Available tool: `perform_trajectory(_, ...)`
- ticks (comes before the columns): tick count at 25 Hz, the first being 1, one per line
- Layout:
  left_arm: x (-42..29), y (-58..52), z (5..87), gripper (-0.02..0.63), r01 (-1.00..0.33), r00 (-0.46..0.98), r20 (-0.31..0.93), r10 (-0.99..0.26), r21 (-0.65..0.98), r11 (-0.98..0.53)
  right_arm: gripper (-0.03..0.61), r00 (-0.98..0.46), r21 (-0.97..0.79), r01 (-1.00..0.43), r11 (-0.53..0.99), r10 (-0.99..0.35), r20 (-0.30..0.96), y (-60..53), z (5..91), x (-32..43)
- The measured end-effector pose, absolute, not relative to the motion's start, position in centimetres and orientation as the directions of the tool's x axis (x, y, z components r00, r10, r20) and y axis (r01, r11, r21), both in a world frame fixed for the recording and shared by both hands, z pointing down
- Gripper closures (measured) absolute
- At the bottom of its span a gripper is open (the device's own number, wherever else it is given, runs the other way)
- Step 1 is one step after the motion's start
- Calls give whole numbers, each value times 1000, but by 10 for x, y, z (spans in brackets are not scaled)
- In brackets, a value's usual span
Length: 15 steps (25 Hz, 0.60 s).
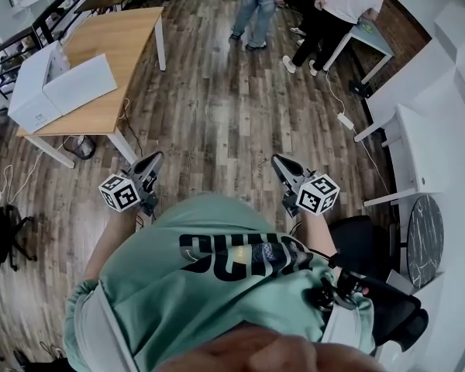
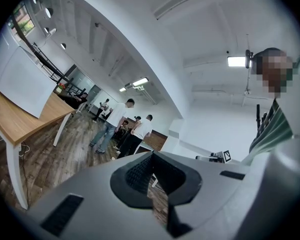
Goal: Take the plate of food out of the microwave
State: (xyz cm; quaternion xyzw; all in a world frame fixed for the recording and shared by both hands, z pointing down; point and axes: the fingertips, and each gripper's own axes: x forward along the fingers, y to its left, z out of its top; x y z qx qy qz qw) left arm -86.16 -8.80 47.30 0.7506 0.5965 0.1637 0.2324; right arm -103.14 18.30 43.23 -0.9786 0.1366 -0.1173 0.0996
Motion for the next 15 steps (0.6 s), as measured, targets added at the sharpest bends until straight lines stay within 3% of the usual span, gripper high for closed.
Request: perform_trajectory(15,-930,9,479,615,828,158,13,987,543,-140,572,953,-284,-213,-935,-263,152,262,441,-1092)
